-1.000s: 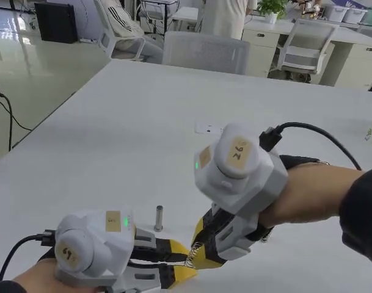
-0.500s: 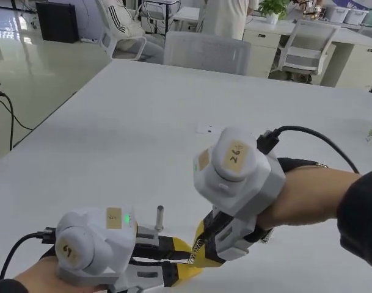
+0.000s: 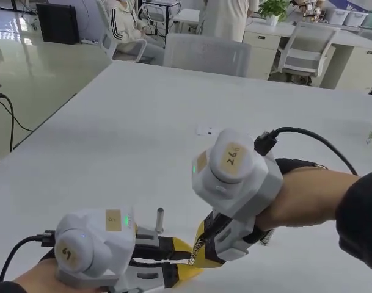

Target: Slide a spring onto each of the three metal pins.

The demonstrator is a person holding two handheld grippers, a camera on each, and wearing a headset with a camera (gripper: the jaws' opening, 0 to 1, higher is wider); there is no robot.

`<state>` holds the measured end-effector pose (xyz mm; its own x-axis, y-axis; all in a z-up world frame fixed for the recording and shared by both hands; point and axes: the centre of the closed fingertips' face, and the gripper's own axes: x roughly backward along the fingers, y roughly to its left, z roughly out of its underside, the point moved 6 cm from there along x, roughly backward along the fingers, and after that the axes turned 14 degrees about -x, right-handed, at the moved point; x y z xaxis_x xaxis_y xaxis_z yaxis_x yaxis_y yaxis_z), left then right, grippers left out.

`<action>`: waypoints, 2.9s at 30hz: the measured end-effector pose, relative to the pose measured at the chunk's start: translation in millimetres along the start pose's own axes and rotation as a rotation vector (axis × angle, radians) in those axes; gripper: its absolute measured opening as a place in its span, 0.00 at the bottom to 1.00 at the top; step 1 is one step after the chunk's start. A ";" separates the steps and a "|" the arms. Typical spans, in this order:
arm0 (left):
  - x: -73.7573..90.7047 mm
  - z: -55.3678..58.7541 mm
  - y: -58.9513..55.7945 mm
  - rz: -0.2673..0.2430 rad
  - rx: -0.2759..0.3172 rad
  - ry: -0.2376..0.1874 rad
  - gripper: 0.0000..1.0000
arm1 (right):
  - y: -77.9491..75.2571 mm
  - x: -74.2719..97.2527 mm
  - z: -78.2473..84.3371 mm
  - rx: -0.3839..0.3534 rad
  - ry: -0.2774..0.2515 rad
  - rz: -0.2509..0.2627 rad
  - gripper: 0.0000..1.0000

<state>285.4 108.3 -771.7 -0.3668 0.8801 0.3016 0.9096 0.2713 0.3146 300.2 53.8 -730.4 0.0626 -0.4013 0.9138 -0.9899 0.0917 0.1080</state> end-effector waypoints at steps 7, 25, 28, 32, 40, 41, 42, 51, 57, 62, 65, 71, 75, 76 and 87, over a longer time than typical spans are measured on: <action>2.3 4.0 1.0 -0.010 0.022 0.008 0.10 | -3.1 2.3 0.9 -0.003 0.001 0.013 0.09; 15.3 15.3 2.7 -0.060 0.089 0.023 0.29 | -16.8 16.1 8.7 -0.037 -0.010 0.047 0.09; 18.0 17.6 2.0 -0.068 0.101 0.025 0.31 | -19.6 18.4 10.3 -0.042 -0.013 0.055 0.09; 22.3 21.2 2.6 -0.085 0.118 0.029 0.35 | -23.0 20.6 12.4 -0.052 -0.014 0.061 0.09; 29.6 26.6 4.9 -0.122 0.144 0.033 0.41 | -31.0 26.2 17.0 -0.067 -0.012 0.078 0.09; 30.3 27.2 5.0 -0.125 0.147 0.033 0.42 | -32.0 26.9 17.6 -0.069 -0.010 0.081 0.09; 31.3 28.0 5.0 -0.129 0.150 0.034 0.42 | -32.8 27.3 17.9 -0.069 -0.009 0.083 0.09; 39.7 36.5 5.0 -0.164 0.170 0.050 0.50 | -42.4 30.9 21.3 -0.080 -0.001 0.100 0.09; 46.3 40.0 8.4 -0.193 0.178 0.062 0.55 | -52.5 33.0 24.8 -0.086 0.013 0.129 0.09; 49.9 42.6 10.7 -0.209 0.181 0.069 0.58 | -59.1 34.3 27.8 -0.093 0.025 0.146 0.09; 51.3 44.0 11.7 -0.218 0.182 0.075 0.60 | -63.0 35.0 27.3 -0.097 0.021 0.151 0.09; 54.1 48.2 12.4 -0.231 0.186 0.087 0.63 | -72.2 34.8 24.3 -0.100 0.019 0.170 0.09; 55.9 49.1 13.4 -0.242 0.191 0.089 0.66 | -78.2 32.4 22.3 -0.099 0.021 0.183 0.09; 56.0 49.2 13.4 -0.243 0.191 0.089 0.66 | -80.4 30.9 21.9 -0.097 0.023 0.187 0.09; 59.5 52.0 13.6 -0.251 0.200 0.094 0.70 | -92.4 19.0 16.8 -0.085 0.045 0.196 0.09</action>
<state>286.1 184.6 -796.3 -0.5924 0.7386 0.3217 0.8053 0.5546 0.2097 390.7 22.4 -729.5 -0.1225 -0.3274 0.9369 -0.9694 0.2417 -0.0423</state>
